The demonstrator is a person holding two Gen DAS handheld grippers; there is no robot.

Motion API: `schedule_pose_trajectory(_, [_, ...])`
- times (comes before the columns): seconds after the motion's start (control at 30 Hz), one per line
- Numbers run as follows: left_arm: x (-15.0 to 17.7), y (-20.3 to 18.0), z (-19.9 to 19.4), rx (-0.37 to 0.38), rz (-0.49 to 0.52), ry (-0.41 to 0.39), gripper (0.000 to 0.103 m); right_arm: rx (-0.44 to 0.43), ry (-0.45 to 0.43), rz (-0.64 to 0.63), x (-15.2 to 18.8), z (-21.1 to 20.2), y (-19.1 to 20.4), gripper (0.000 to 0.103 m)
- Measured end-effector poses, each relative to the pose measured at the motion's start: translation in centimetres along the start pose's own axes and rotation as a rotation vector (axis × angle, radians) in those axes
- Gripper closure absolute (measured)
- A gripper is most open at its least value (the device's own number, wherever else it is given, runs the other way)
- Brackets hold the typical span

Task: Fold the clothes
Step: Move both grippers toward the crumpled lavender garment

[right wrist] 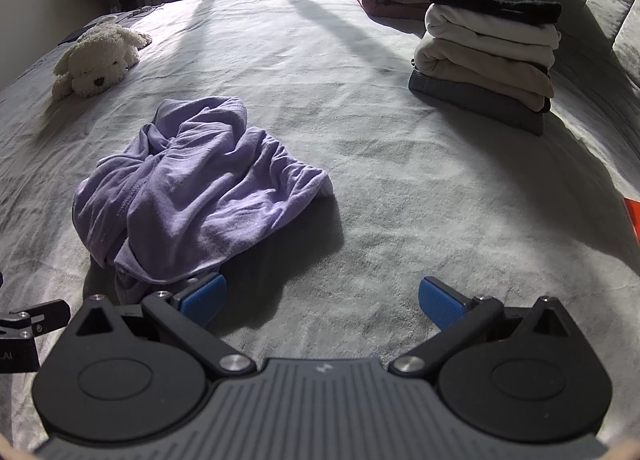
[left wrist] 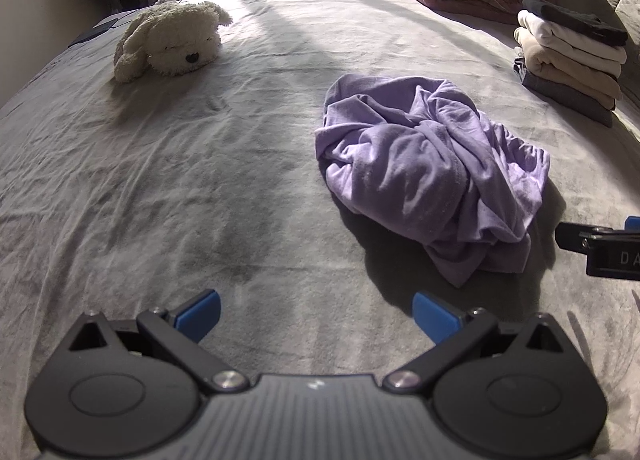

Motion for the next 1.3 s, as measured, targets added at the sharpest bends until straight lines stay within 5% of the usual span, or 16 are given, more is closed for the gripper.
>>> schedule_pose_trajectory(1.3, [-0.1,0.8,1.4,-0.021,-0.008,0.027,0.0,-0.043,0.111,-0.018,1.5,2.0,1.1,0.0])
Point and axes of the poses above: each gripper's, at about its wrist camera, not at the fingertips, and z roughly the way its jaws point, y to its left, x to its underside, the point moved 4 cm from there along z, roughly the way its jaws point
